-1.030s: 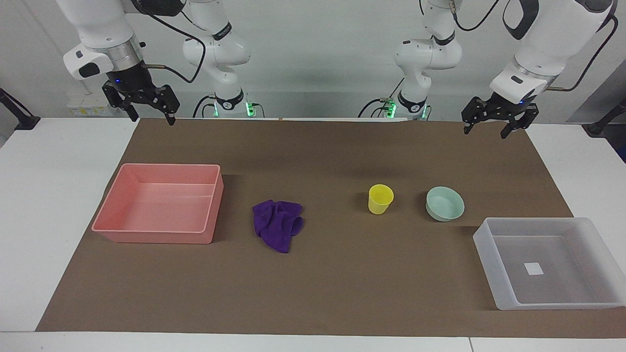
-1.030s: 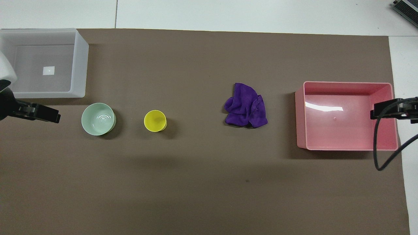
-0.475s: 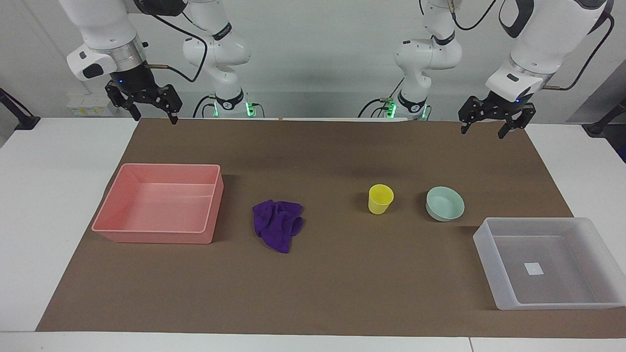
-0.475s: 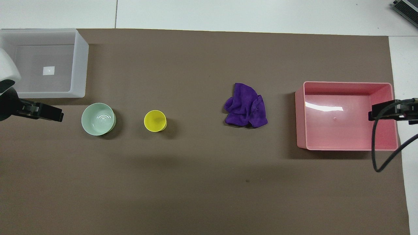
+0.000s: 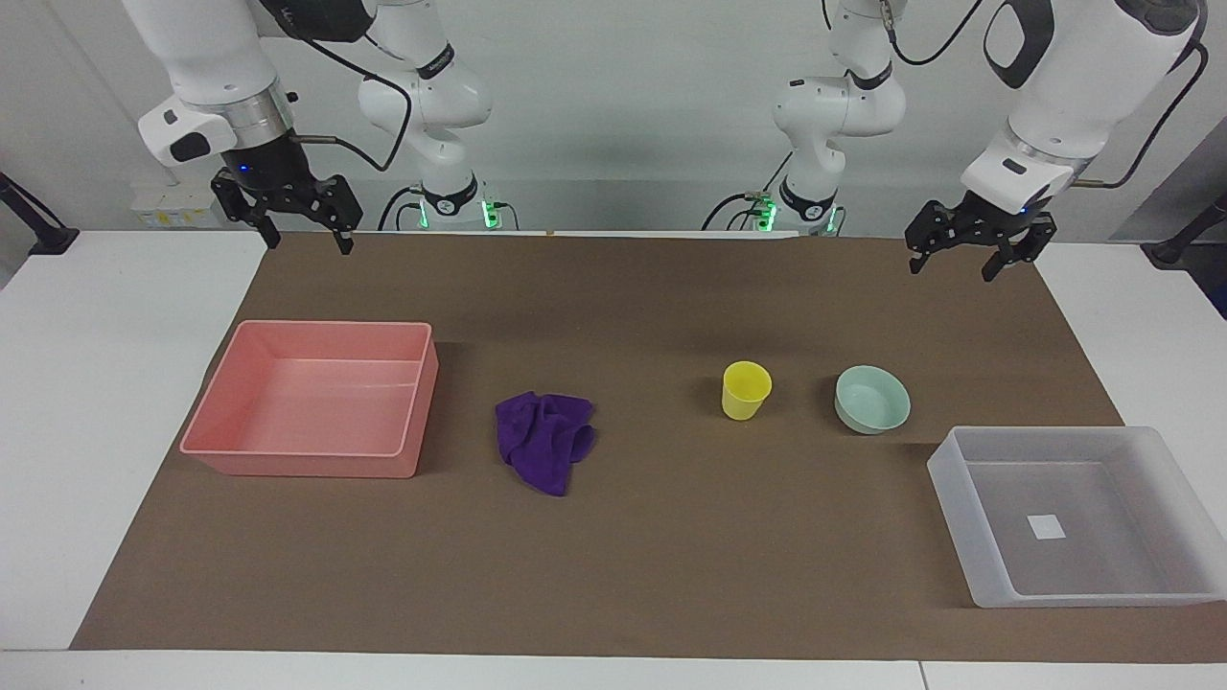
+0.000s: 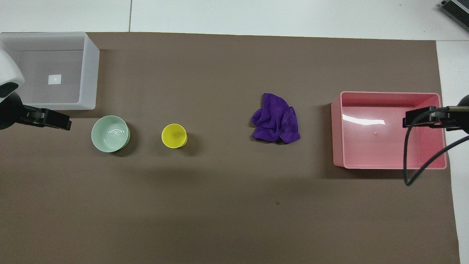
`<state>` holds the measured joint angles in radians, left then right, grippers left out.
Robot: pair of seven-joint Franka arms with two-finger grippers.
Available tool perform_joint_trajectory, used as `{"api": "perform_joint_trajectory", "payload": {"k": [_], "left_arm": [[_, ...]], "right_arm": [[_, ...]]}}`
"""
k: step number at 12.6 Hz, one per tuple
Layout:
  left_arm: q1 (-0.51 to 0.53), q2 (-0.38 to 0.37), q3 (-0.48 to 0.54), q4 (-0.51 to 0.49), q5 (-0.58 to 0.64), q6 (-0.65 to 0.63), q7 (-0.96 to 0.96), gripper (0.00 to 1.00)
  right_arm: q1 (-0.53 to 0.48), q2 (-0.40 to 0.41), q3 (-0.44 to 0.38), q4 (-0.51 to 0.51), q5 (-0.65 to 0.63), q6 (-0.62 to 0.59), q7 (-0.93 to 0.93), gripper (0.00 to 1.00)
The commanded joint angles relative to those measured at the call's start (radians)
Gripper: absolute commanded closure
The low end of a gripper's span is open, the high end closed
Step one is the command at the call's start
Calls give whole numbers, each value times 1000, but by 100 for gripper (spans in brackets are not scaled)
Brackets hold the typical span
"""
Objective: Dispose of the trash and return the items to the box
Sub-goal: 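Reach the right gripper to the purple cloth while the left gripper reaches the bowl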
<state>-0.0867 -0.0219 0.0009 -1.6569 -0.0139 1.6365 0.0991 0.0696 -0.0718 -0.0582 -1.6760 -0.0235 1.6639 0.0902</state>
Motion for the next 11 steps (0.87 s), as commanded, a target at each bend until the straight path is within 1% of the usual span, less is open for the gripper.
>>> {"api": "perform_joint_trajectory", "payload": {"k": [1,3,4,6,7,8,9,11], "left_arm": [[31,31,-4,-26,-6,74,-9,0],[38,62,-4,-67,-8,138,-9,0],[51,69,-4,-105,-9,198,-9,0],[53,69,-5,-214,-11,331,-10,0],[54,80,-4,-240,-14,368,-12,0],[55,97,-4,-256,-20,405,-13,0],[58,105,-4,-292,-26,460,-13,0],[70,96,-4,-410,-52,598,-15,0]], "right_arm": [[18,49,8,-34,-1,86,17,0],[56,104,8,-34,-3,147,58,0],[82,137,8,-34,-3,195,109,0],[139,226,8,-33,-3,313,210,0],[156,265,8,-33,-1,374,248,0],[168,323,8,-27,5,425,270,0],[195,375,8,-27,11,492,313,0],[260,434,8,-27,13,553,428,0]]}}
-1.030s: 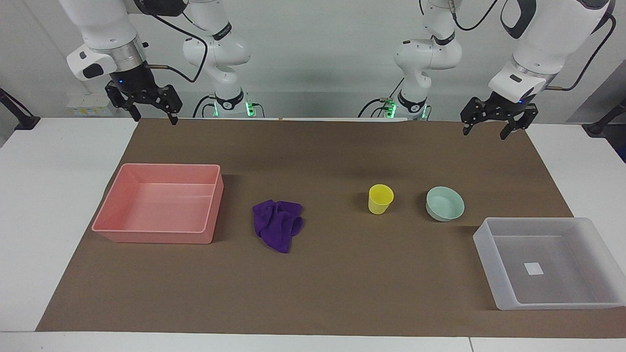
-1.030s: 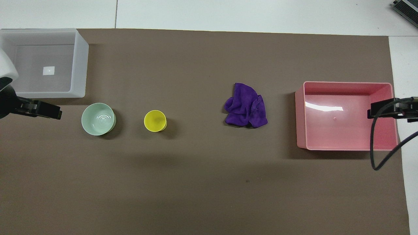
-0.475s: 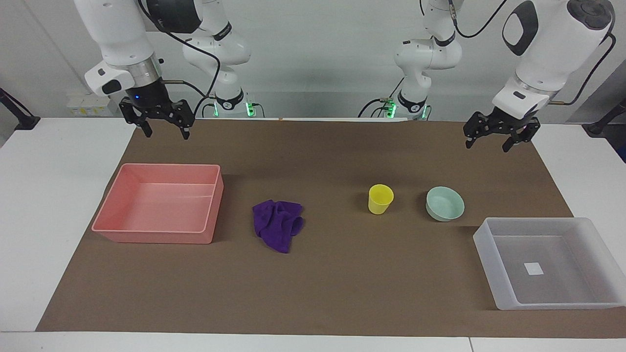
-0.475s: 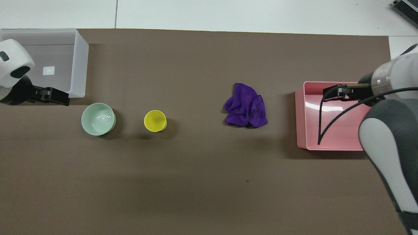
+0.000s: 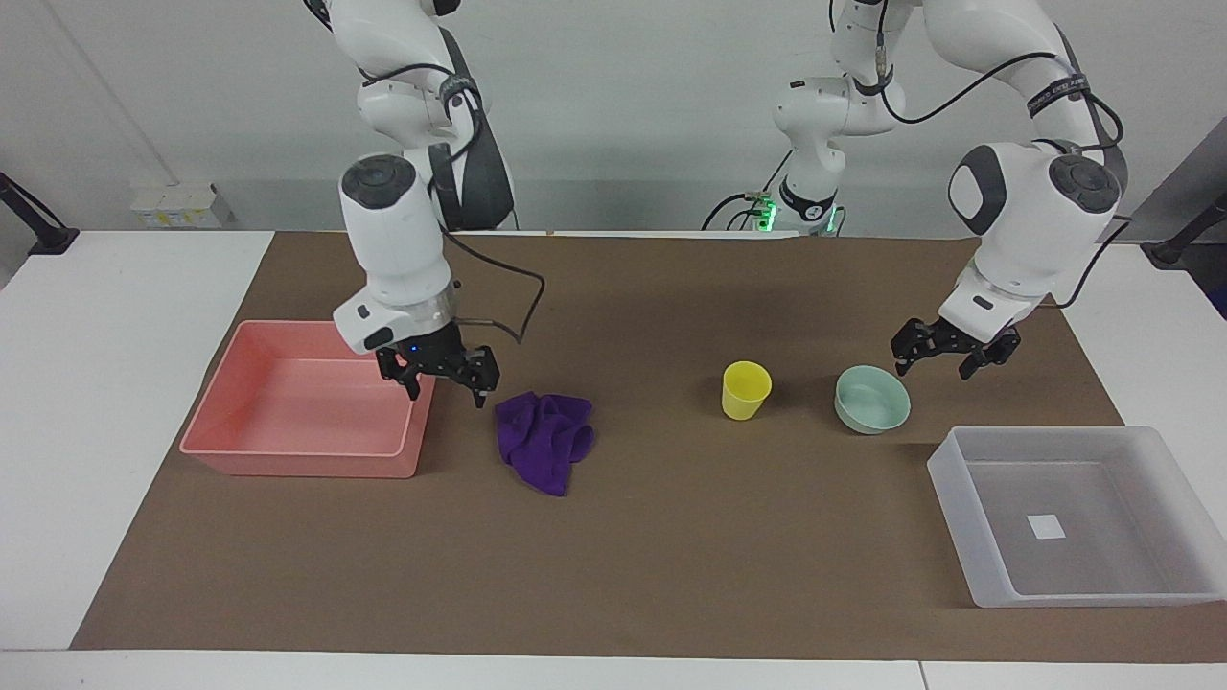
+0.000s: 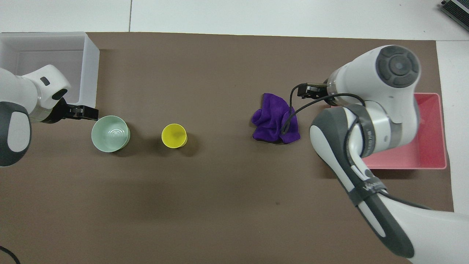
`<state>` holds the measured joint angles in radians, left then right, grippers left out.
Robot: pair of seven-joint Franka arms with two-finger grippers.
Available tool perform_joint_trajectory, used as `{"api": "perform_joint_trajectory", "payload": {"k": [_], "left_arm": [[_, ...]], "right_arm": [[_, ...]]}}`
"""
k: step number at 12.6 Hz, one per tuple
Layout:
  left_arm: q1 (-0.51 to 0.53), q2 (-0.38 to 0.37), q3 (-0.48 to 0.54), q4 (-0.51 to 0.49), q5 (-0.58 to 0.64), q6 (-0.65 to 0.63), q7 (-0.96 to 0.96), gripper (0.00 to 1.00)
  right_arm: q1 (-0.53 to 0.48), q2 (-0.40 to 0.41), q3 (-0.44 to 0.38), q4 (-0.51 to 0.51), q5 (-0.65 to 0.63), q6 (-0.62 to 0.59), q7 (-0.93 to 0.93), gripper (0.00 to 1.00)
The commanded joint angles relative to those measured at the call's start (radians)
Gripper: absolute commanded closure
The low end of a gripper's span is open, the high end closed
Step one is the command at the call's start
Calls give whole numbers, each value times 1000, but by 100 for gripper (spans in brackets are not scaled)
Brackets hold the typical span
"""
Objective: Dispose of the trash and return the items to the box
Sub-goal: 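Reach the right gripper to the purple cloth while the left gripper reaches the bowl, then grasp the purple cloth with the right gripper while the left gripper lifts the bowl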
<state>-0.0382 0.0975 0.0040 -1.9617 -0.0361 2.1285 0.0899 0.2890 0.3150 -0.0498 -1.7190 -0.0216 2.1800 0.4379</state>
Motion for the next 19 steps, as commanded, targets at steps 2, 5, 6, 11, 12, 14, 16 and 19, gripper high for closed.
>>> {"api": "perform_joint_trajectory", "payload": {"k": [2,5,6,11,12,14,16,19], "left_arm": [[27,-28,-7,-183,-50,194,-4,0],[41,48,-9,-183,-77,270,-1,0],[44,70,-9,-184,-112,293,1,0],[57,71,-9,-184,-140,240,7,100],[57,70,-9,-184,-140,225,10,100],[57,65,-9,-184,-140,205,27,100],[57,54,-10,-165,-139,159,31,100],[57,30,-9,-85,-139,62,34,100]], "right_arm": [[59,73,-1,10,11,87,107,0],[93,121,1,6,11,129,99,0],[93,122,1,-8,11,138,99,0],[98,122,7,-105,11,234,85,0],[107,125,8,-106,12,241,87,0],[119,125,8,-116,12,242,88,0],[122,124,8,-129,12,247,96,0],[122,119,8,-157,12,288,87,0]]}}
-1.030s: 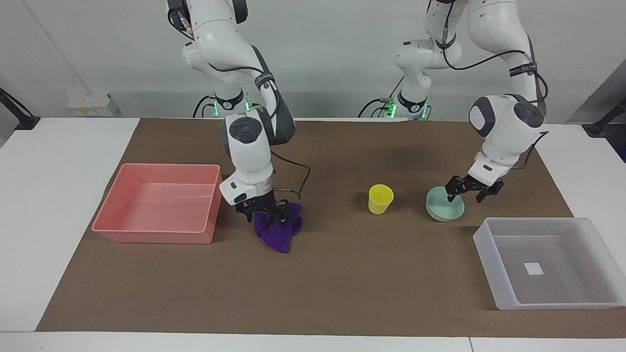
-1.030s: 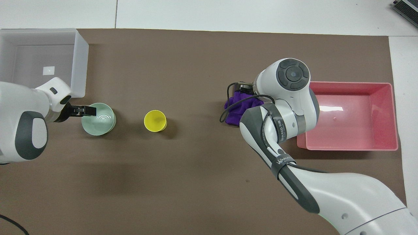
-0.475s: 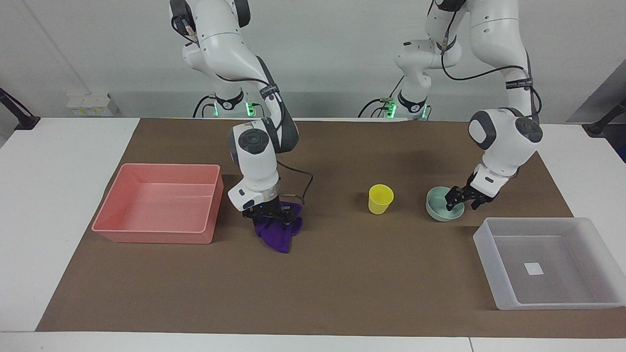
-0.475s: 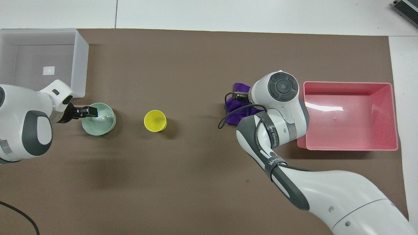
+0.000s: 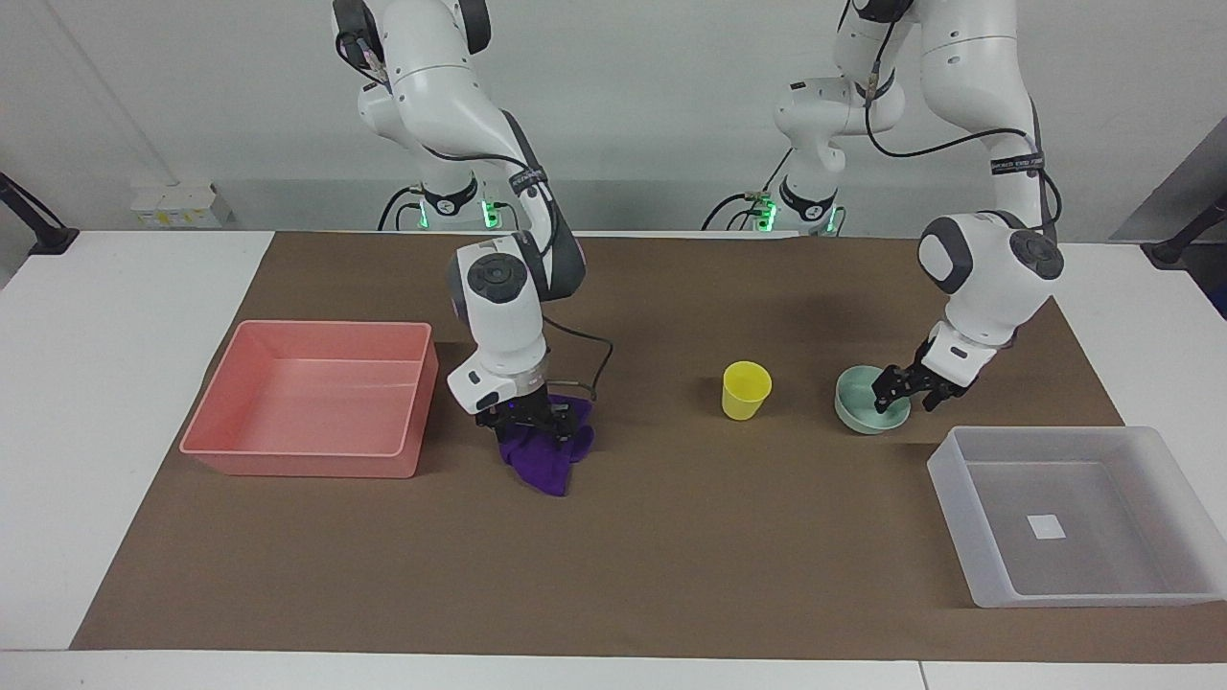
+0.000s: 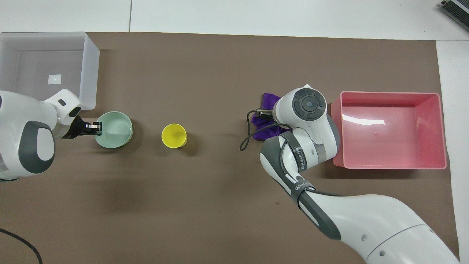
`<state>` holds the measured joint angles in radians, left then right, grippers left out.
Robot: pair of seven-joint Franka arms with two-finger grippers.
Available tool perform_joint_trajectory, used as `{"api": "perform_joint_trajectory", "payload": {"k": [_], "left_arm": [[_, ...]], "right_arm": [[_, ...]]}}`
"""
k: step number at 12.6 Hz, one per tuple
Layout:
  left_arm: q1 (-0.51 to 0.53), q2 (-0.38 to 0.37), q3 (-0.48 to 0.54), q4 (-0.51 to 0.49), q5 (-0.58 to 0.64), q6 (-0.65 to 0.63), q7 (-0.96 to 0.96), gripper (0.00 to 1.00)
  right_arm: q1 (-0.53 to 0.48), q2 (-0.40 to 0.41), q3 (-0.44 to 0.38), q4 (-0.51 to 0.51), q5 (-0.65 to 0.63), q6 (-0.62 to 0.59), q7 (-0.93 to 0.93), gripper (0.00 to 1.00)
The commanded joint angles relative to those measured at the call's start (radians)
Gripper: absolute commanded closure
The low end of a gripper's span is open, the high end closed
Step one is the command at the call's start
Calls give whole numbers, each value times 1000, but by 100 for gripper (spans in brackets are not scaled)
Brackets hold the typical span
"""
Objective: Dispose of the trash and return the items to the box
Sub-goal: 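Grasp the purple cloth with the right gripper while the left gripper lifts the bowl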
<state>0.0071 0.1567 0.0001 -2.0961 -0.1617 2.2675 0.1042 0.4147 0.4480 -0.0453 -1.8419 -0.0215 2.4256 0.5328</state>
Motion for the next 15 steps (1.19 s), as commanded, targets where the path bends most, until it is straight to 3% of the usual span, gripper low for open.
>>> {"api": "perform_joint_trajectory", "payload": {"k": [1,2,3,5,9,11,12,15], "left_arm": [[11,-31,-3,85,-13,-92,25,100],[14,-26,-3,132,-13,-114,26,100],[24,-14,-3,186,-13,-138,26,100],[39,29,-3,276,-12,-146,22,100],[69,124,-2,471,13,-164,17,100],[96,283,-2,757,89,-320,17,100],[131,347,-8,851,94,-345,19,100],[204,490,-32,965,96,-307,23,100]], "right_arm": [[-4,-15,4,-36,12,44,-13,9],[-5,-14,4,-36,12,44,-5,43],[-5,-14,4,-34,12,40,-5,65],[-5,-14,4,-31,12,29,-2,98],[-10,-41,4,-8,24,-40,6,100],[-34,-103,2,-5,25,-104,3,100],[-40,-127,2,-5,25,-124,3,100],[-43,-178,-11,19,28,-158,6,100]]}}
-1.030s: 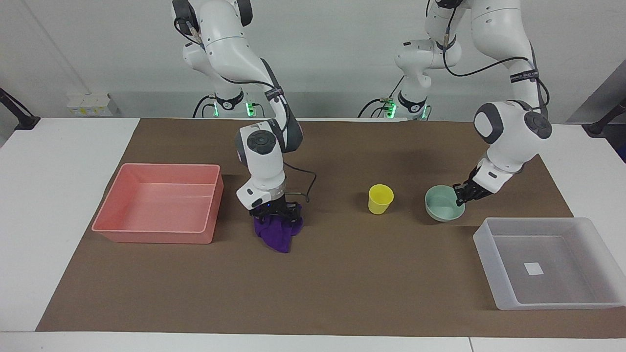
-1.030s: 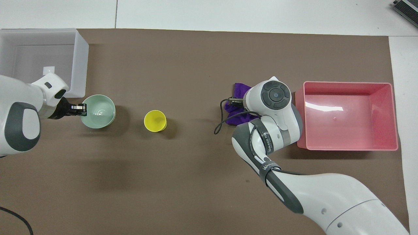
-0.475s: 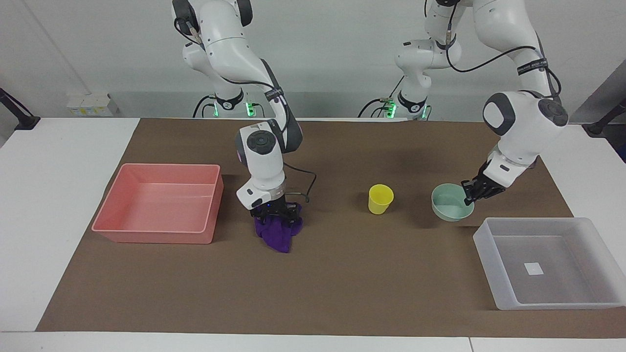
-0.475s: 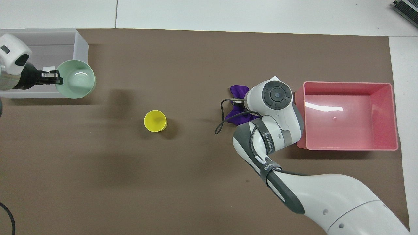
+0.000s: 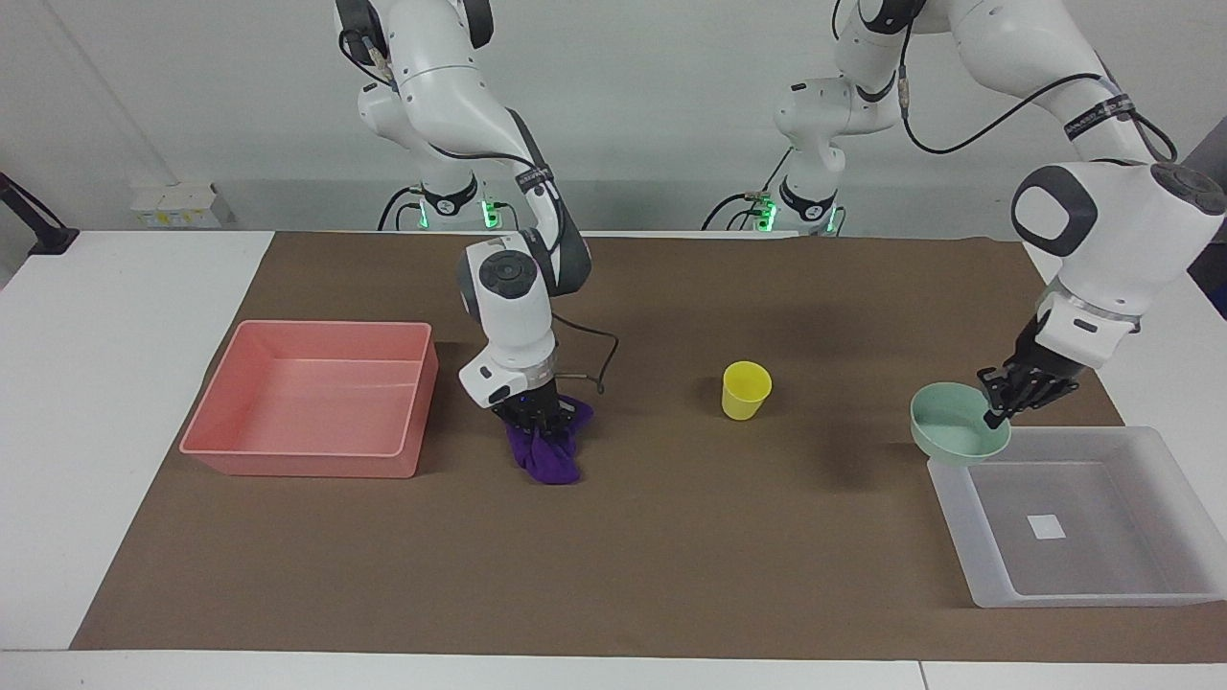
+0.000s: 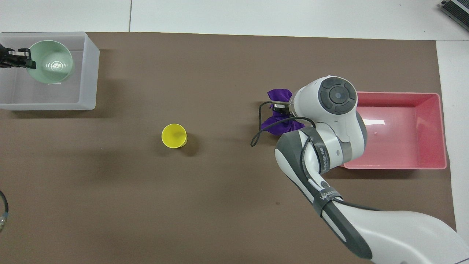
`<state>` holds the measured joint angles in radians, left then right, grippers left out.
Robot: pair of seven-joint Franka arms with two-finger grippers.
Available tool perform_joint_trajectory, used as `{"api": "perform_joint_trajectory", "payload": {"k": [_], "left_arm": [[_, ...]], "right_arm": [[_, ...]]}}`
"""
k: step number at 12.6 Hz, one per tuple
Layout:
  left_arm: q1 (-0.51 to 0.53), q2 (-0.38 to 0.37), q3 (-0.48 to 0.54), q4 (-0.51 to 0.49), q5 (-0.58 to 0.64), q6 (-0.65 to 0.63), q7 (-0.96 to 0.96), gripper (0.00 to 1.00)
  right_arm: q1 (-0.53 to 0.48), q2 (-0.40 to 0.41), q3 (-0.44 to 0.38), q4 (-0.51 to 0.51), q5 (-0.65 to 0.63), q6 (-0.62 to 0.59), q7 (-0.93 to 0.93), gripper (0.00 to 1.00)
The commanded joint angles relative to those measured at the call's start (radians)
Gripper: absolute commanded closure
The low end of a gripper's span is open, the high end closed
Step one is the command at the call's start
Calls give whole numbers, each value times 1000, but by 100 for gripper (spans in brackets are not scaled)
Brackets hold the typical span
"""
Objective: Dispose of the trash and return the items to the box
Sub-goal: 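Grasp the purple cloth with the right gripper while the left gripper lifts the bowl, then carry the cloth into the tray while the left gripper sets the bowl in the box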
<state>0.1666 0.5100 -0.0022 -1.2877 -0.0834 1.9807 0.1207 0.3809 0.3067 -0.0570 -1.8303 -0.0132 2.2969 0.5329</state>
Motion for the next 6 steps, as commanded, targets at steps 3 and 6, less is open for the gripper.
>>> {"api": "perform_joint_trajectory", "payload": {"k": [3,6], "left_arm": [[79,162,-39,168,17,70,10,100],[102,182,-38,162,19,116,30,100]], "right_arm": [[-27,-73,-1,135,19,-192,21,100],[-40,-135,-1,193,3,-327,12,100]]}}
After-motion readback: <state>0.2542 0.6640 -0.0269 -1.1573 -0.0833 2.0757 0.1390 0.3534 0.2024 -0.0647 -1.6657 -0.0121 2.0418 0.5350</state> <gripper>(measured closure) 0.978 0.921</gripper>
